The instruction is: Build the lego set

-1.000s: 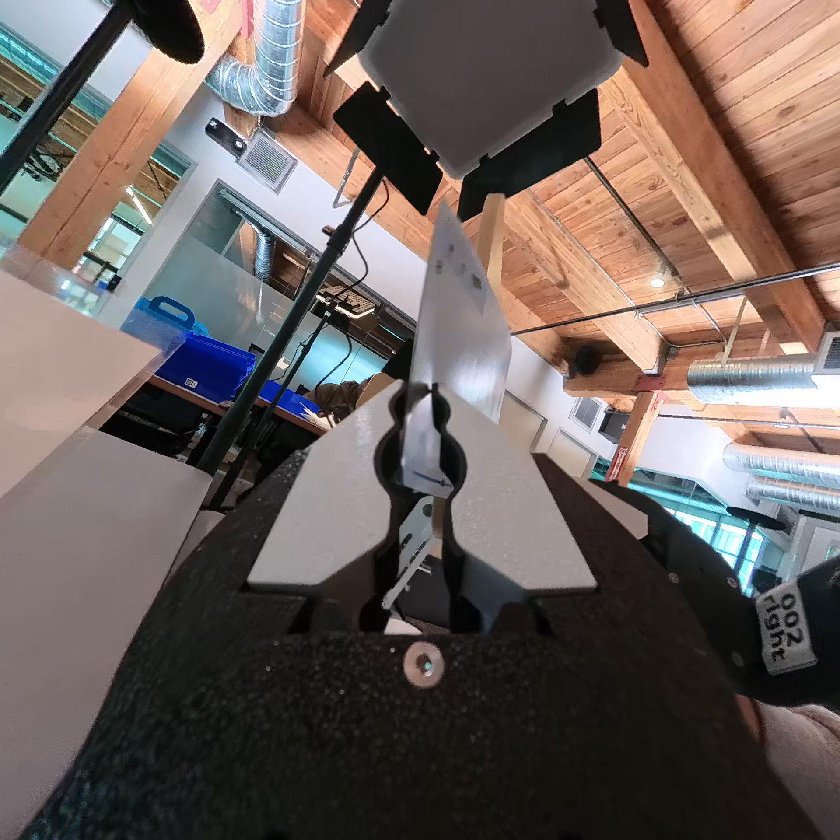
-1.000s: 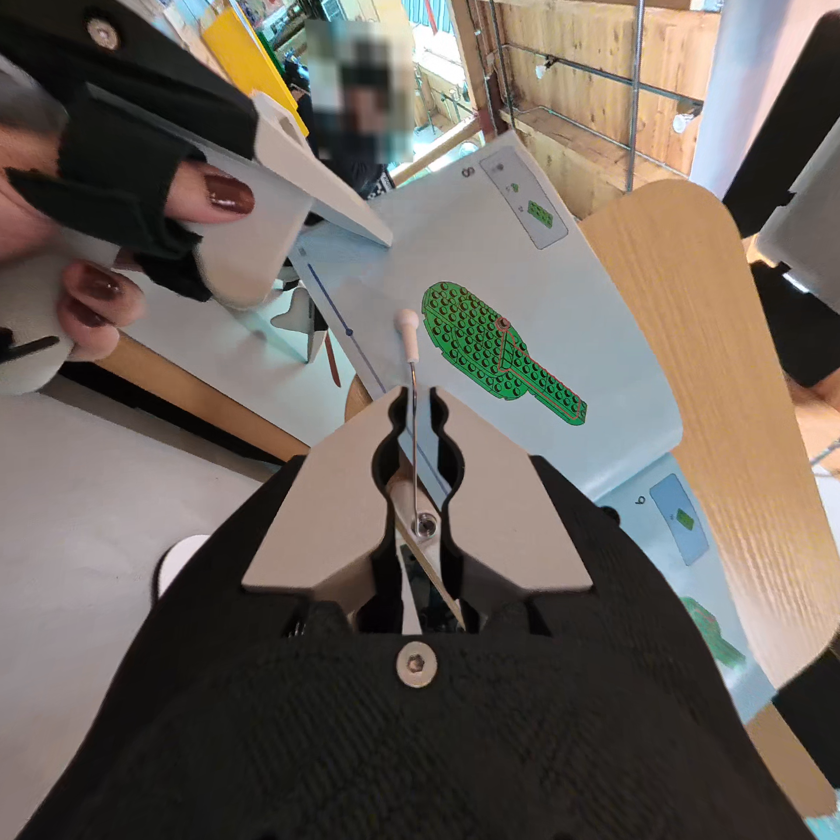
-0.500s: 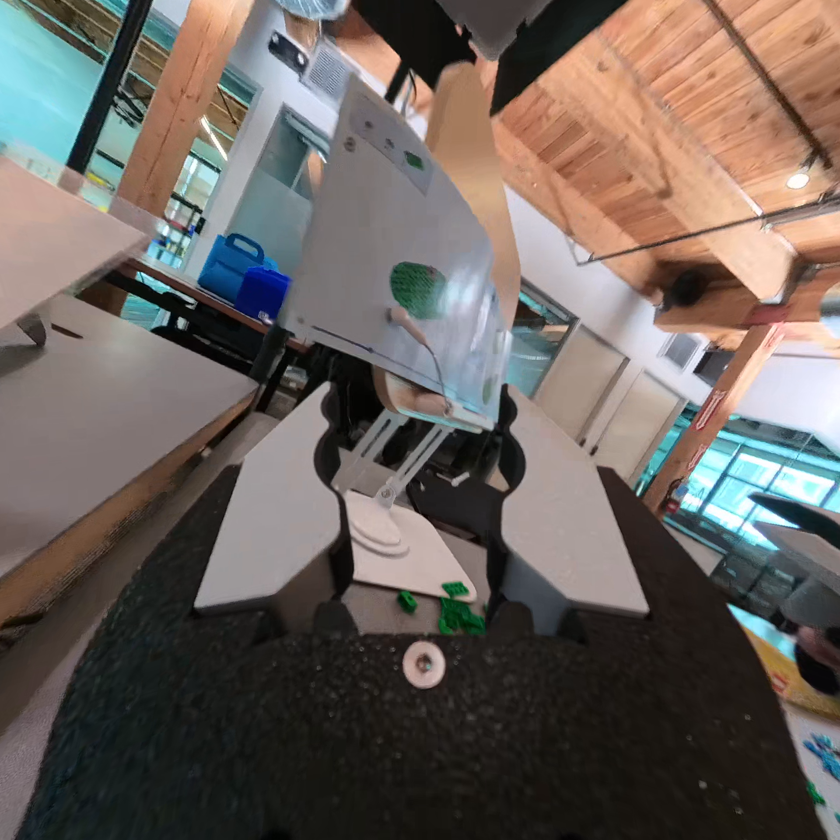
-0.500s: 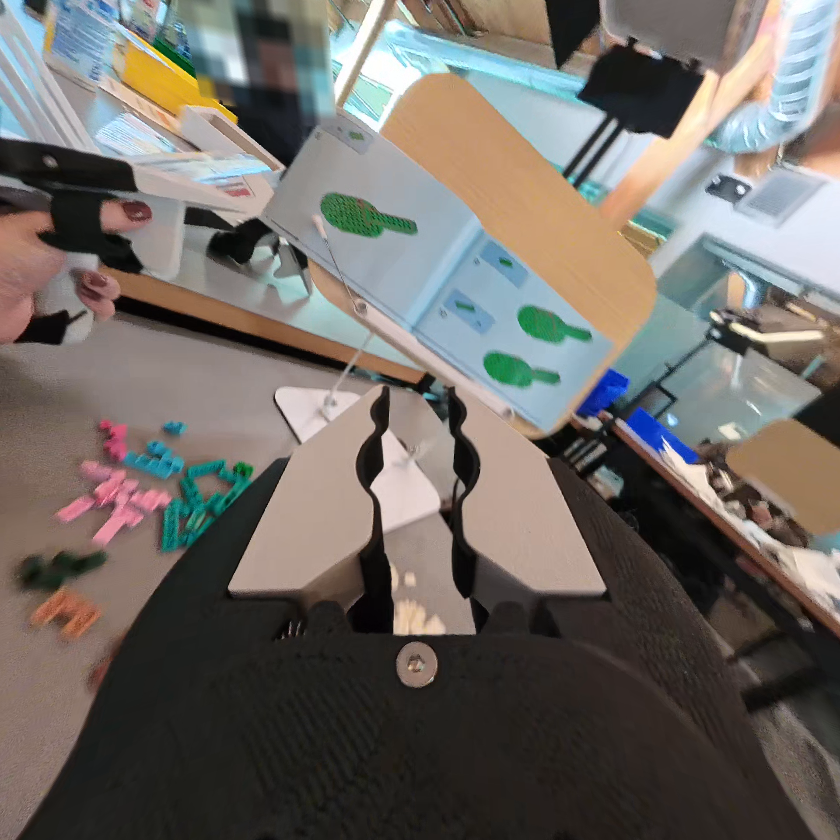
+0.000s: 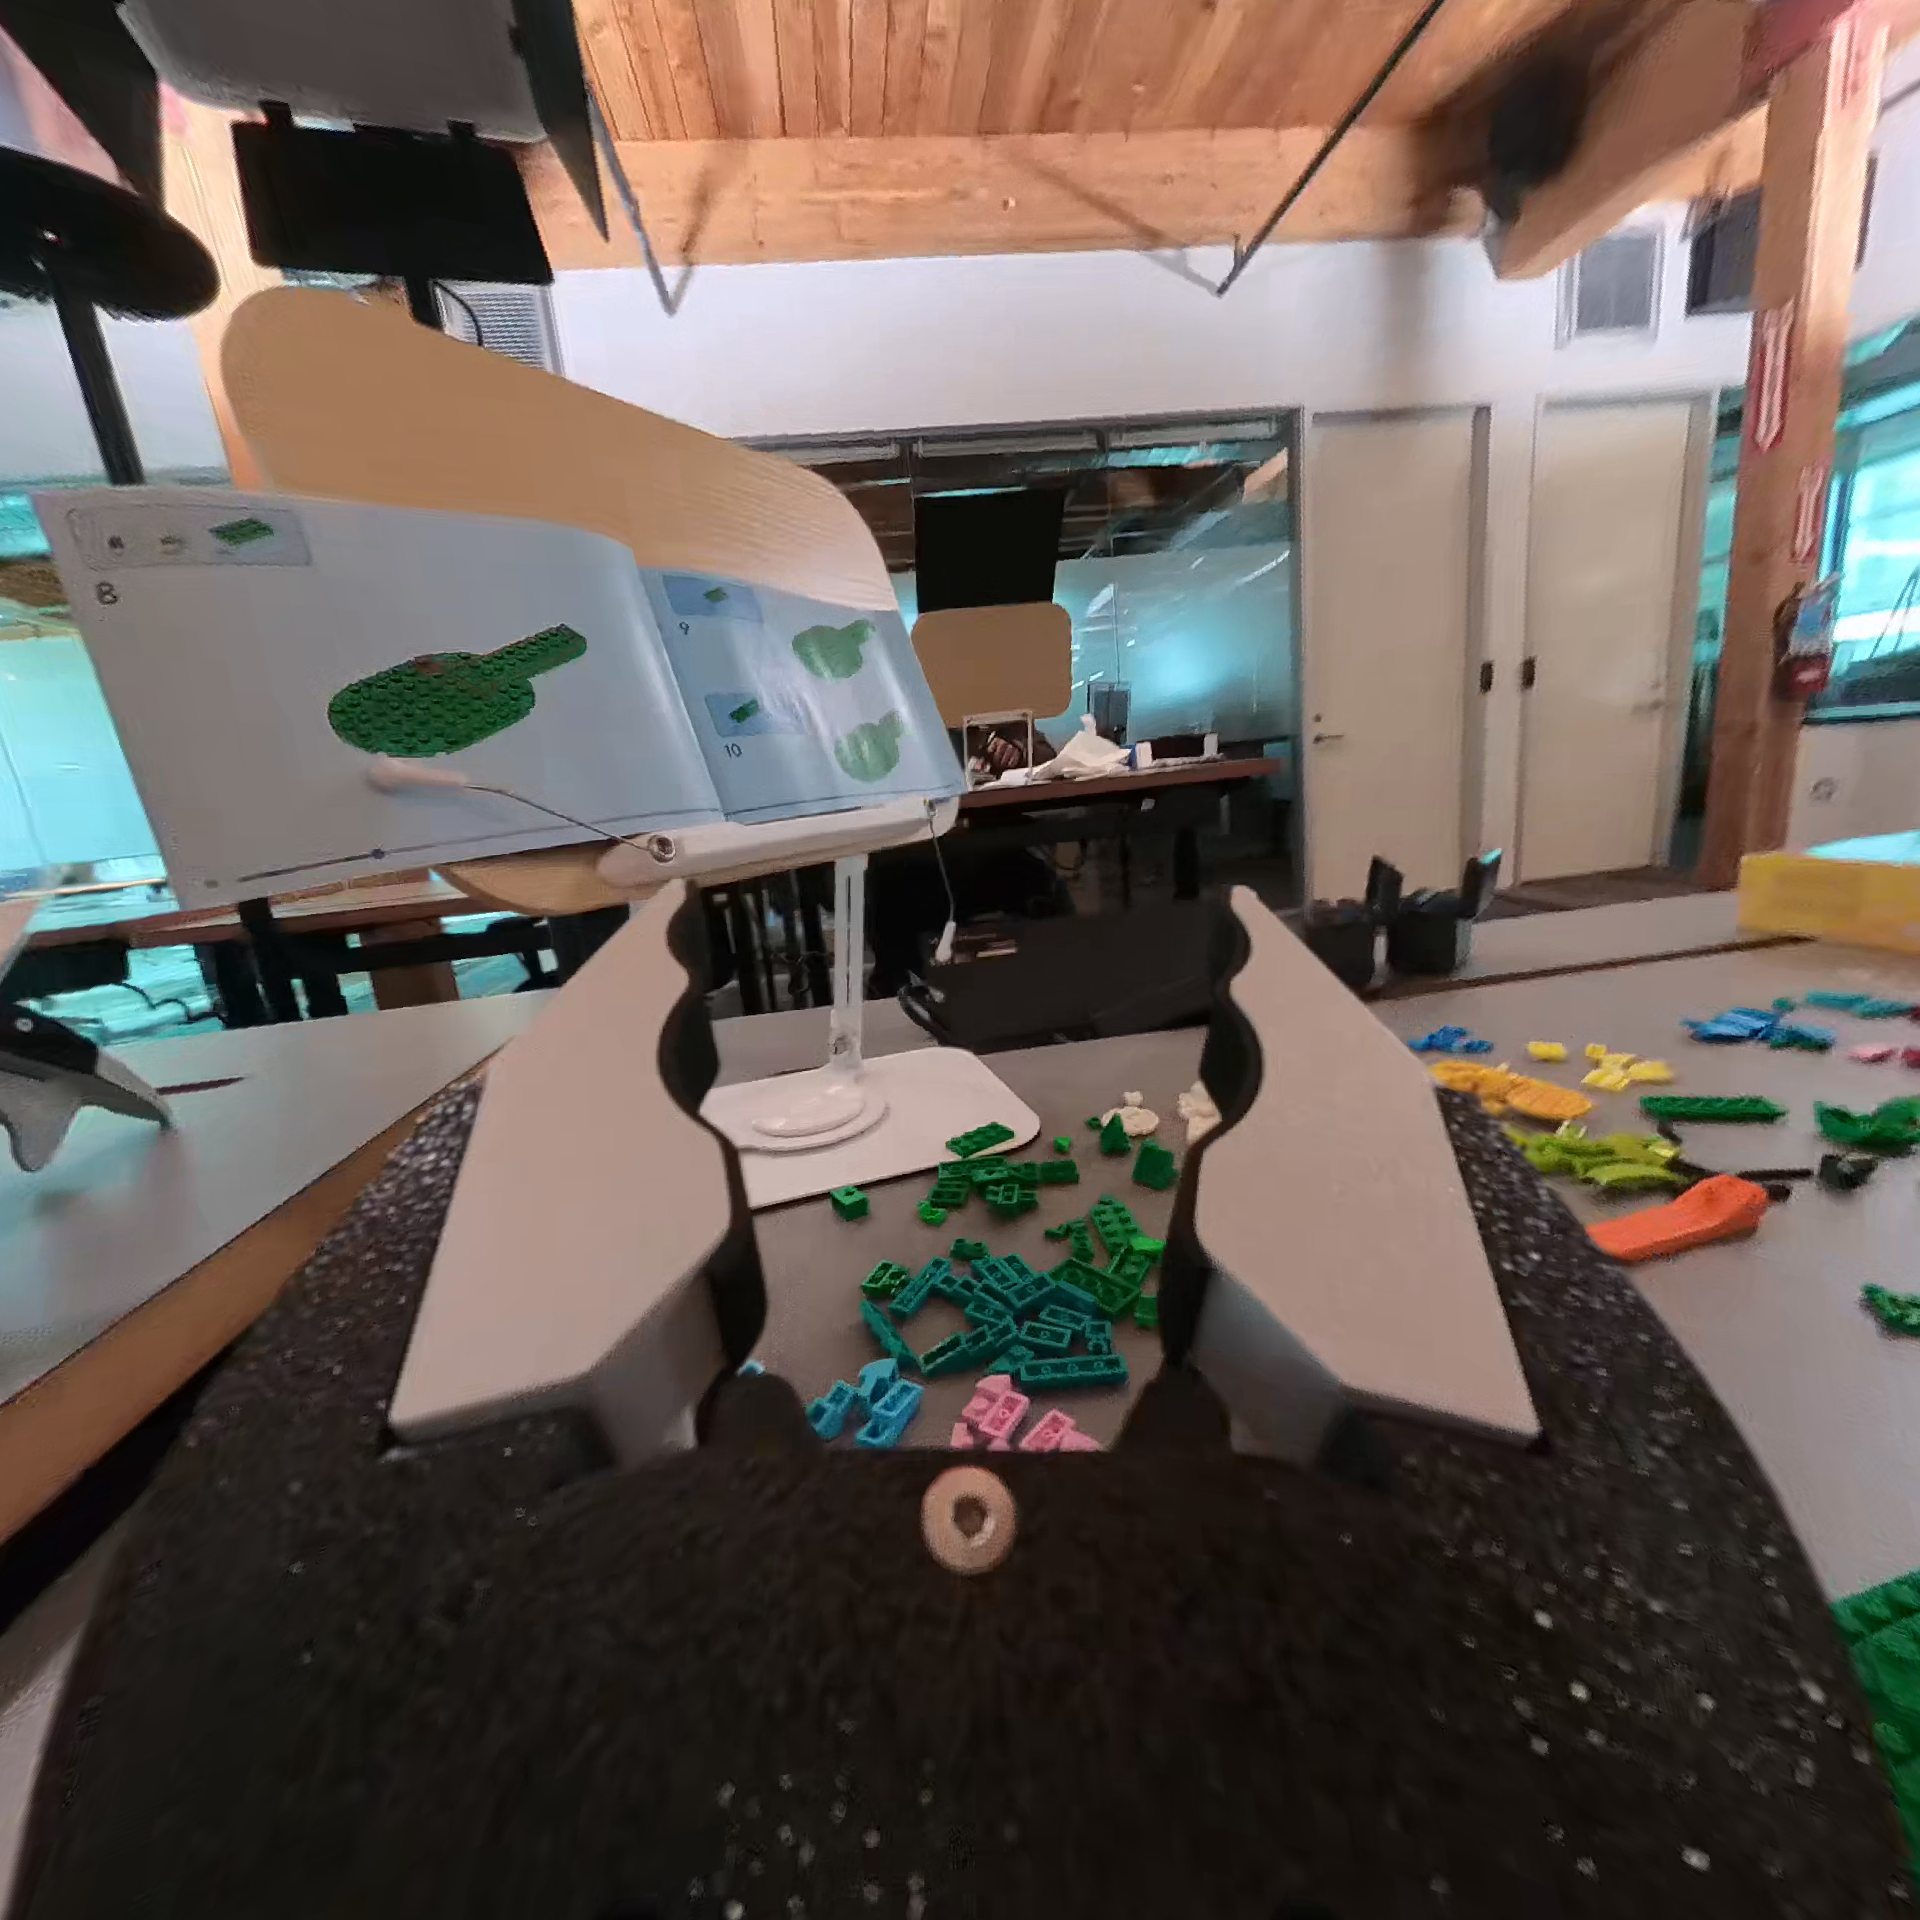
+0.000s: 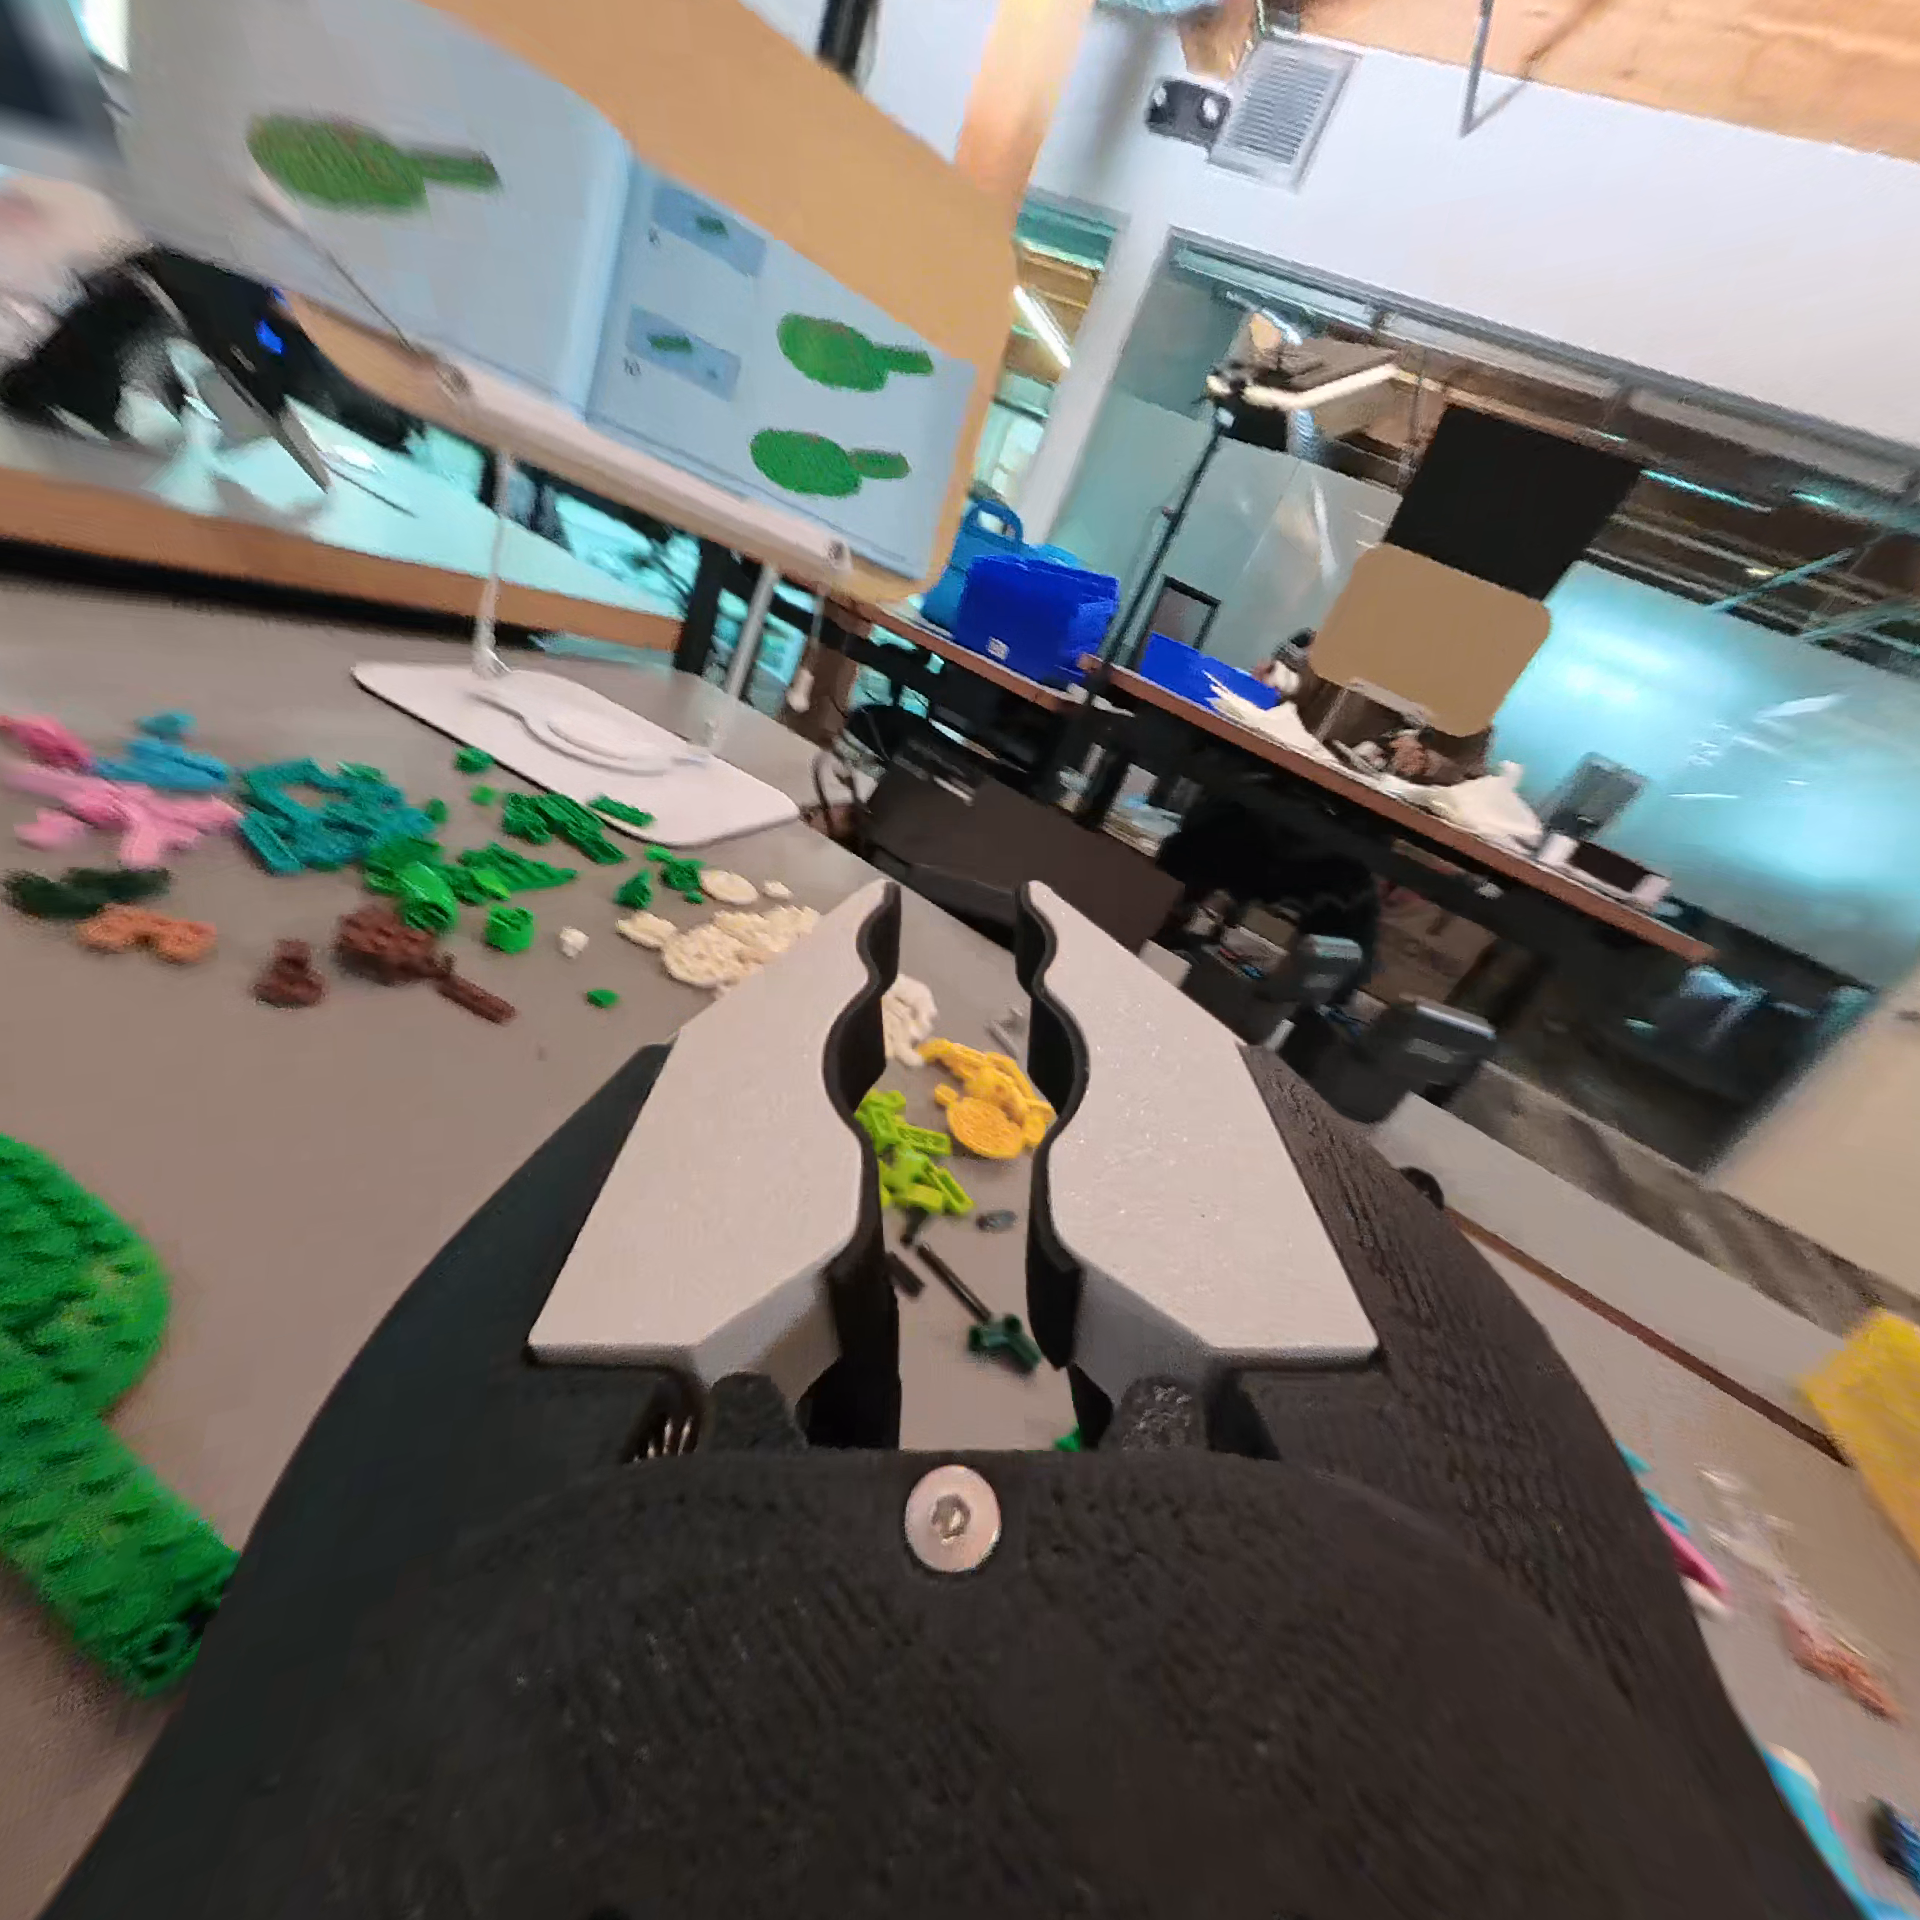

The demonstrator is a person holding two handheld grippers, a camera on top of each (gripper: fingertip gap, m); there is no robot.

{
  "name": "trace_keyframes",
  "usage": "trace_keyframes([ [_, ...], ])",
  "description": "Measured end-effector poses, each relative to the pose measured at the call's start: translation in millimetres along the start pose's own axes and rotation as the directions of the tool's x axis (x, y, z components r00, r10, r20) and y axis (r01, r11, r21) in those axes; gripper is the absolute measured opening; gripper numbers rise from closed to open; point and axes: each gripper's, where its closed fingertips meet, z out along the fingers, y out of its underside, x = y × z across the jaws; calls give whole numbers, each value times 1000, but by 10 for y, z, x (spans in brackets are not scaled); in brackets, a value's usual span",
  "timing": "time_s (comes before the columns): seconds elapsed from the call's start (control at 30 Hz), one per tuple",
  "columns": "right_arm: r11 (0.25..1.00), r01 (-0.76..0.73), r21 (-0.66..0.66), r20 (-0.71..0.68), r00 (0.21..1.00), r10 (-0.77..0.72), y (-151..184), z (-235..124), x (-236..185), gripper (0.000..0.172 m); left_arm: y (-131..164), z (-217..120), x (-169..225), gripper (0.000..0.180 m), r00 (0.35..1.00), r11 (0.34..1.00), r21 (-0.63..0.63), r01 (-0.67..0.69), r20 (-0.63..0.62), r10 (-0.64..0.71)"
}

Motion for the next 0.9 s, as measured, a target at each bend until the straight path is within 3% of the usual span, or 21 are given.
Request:
trace_keyframes([
  [0.1, 998, -44, 50, 18, 999, 43, -101, -43, -28, 21, 224, 14, 63, 102, 998, 995, -77, 60, -24, -62],
  [0.17, 996, -30, 81, 8, 1000, 29, -144, -64, -64, 20, 205, -9, 82, 102, 993, 992, -72, 108, -41, -111],
  [0.37, 975, 177, 133, -23, 984, -175, -178, -69, -275, 18, 207, -61, 361, 100, 978, 988, -83, 132, -153, -143],
  [0.47, 969, 230, 92, -66, 972, -224, -125, -31, -258, 13, 138, -88, 539, 98, 970, 993, -54, 101, -219, -110],
  [0.6, 975, 214, 65, -58, 976, -211, -95, -6, -242, 8, 104, -66, 604, 98, 973, 999, -25, 36, -228, -41],
  [0.9, 957, 273, 97, -29, 962, -272, -164, -50, -343, 9, 207, -97, 551, 97, 976, 994, -77, 75, -197, -89],
])
